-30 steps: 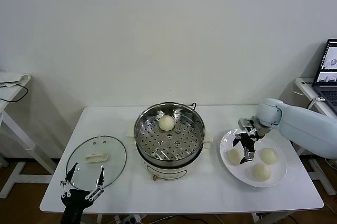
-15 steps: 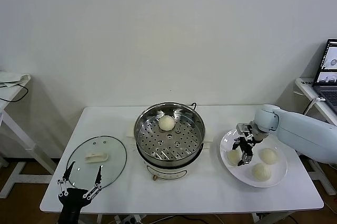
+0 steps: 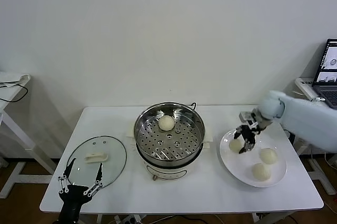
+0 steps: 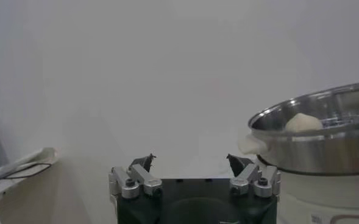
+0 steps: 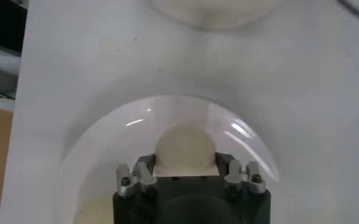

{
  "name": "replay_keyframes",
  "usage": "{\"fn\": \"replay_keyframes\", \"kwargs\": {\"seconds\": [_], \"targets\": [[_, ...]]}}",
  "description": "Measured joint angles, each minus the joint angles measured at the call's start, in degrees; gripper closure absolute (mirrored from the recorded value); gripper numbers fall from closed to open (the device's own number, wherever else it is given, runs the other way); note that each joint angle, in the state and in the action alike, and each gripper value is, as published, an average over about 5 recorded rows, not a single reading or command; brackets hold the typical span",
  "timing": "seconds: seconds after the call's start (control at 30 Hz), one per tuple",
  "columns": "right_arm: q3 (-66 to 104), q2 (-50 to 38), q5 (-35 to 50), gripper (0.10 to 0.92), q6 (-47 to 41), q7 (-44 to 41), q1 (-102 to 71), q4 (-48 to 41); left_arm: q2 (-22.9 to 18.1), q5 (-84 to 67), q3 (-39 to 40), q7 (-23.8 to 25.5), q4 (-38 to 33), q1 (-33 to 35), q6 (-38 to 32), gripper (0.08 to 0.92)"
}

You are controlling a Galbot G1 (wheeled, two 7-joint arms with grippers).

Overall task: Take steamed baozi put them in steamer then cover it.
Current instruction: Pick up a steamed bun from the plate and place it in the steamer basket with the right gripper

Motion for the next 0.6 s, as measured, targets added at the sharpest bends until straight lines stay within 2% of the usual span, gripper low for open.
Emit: {"fn": "replay_keyframes", "kwargs": {"seconds": [0.3,0.6], "targets": [[-5.3,8.3,8.1,0.364,-1.2,-3.2,12.9,3.6,0.3,-0.1,0.8,-0.1,0.2,-0.4,-0.1,0.177],[-9.3,18.5,15.6,0.371,-5.1,-2.0,16.9,6.4,0.4,-0.1,1.1,-0.2,0.1,-0.9,0.2,0.177]]}}
